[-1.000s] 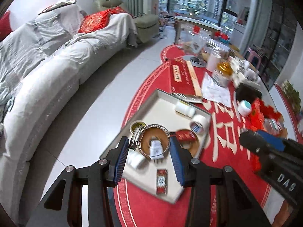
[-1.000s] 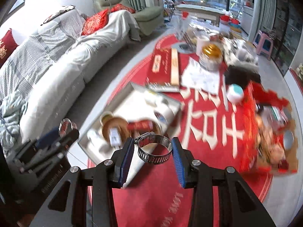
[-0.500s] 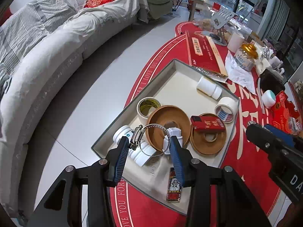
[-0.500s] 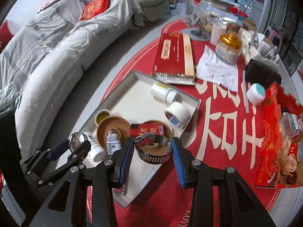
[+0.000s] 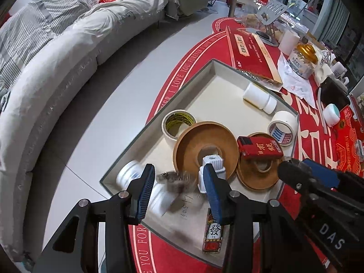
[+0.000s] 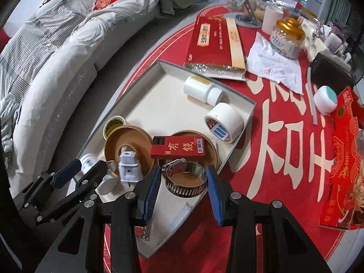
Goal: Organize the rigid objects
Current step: 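Open both tools to drop the hose clamps into the tray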
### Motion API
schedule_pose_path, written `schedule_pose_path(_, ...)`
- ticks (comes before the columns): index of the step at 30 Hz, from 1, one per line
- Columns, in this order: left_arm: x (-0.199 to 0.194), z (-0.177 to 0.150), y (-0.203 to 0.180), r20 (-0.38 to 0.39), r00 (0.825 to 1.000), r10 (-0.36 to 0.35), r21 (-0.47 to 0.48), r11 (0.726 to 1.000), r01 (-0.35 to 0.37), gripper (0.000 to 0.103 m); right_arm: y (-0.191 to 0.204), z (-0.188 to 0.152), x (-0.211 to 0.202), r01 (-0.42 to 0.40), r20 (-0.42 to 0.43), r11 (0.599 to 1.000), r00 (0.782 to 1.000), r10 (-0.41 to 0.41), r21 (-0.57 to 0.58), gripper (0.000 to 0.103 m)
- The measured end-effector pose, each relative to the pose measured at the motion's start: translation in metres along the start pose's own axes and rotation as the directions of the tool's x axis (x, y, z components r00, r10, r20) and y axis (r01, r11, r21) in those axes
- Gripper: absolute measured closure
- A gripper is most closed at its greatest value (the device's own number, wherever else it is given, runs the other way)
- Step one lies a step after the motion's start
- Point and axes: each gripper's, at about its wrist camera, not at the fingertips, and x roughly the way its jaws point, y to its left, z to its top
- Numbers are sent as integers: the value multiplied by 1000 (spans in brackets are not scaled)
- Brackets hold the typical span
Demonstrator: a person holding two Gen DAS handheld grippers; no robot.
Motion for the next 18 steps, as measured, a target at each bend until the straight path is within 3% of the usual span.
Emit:
schedule_pose_path(3, 3, -2, 2, 2, 1000, 24, -6, 1000, -24, 33, -1, 0, 10, -24, -47, 1000, 999, 23, -9, 56)
schedule_pose_path(5, 2, -4, 10, 11, 999, 30, -34, 999, -30, 22, -6, -1, 7, 7, -25, 1000, 1000, -7, -11, 33)
schedule_pose_path(7, 1, -5, 20, -12, 1000, 18, -64, 998, -19, 19, -12, -2, 0, 0, 9, 1000, 1000, 0, 1, 15)
schedule_pose_path(10, -5, -7, 27, -14, 999, 48, -83, 995, -49, 17, -21, -5, -10, -30, 25, 999, 999, 29, 27, 15)
schedule_pose_path(14, -35, -11, 33, 85, 994, 70, -97, 993, -62, 16, -24, -14, -26, -43, 22, 998, 999, 42, 45, 15)
schedule_pose_path(15, -42, -12, 34, 110, 992, 68, -91, 994, -58, 16, -24, -18, -33, -45, 33, 998, 999, 43, 44, 12)
schedule_pose_path(16, -52, -14, 34, 142, 989, 48, -77, 996, -38, 15, -23, -19, -36, -43, 41, 998, 998, 41, 42, 0)
schedule_pose_path(18, -63, -17, 32, 145, 989, -1, -47, 999, 8, 1, -21, -24, -50, -39, 84, 999, 996, 36, 35, 0)
